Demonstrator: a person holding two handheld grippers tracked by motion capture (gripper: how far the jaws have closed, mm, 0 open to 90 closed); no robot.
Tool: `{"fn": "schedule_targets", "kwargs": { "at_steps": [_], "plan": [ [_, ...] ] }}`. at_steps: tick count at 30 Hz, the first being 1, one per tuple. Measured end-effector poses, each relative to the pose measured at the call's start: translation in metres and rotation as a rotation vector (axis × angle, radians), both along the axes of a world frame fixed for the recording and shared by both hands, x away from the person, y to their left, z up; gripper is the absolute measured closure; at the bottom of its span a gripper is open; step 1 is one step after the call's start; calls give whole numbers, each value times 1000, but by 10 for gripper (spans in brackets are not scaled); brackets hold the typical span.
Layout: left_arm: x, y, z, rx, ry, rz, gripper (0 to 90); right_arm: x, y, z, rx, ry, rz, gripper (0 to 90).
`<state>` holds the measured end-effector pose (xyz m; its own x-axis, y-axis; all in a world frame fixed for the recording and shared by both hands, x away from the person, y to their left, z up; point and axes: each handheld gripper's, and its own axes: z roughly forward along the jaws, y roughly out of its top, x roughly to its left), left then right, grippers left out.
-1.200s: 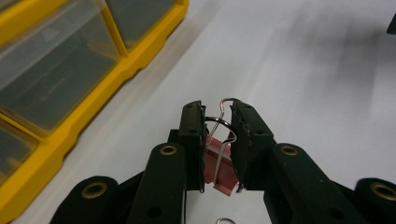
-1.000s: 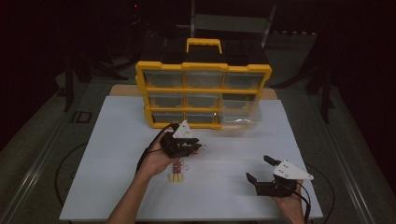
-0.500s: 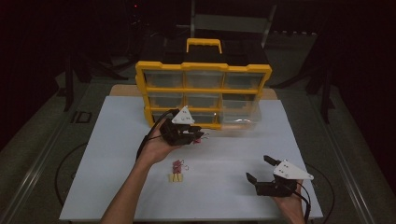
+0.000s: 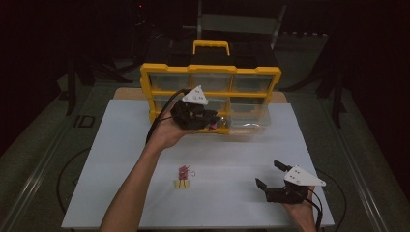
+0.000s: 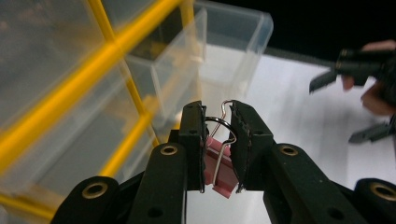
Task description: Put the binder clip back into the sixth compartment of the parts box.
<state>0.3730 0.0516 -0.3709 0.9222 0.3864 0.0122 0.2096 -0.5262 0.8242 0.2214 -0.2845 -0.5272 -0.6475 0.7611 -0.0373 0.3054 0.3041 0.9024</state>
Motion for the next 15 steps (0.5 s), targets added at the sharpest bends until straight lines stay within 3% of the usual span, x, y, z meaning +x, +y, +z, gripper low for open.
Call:
{"fn": "schedule_targets", "kwargs": {
  "at_steps": [8,15],
  "plan": [
    [18,-19,24,-18,-8,-8,762,0,-1,0,4,0,-2,80],
    [29,-45,27,-9,3,-15,761,0,-3,1,7,-2,-6,80]
  ]
}}
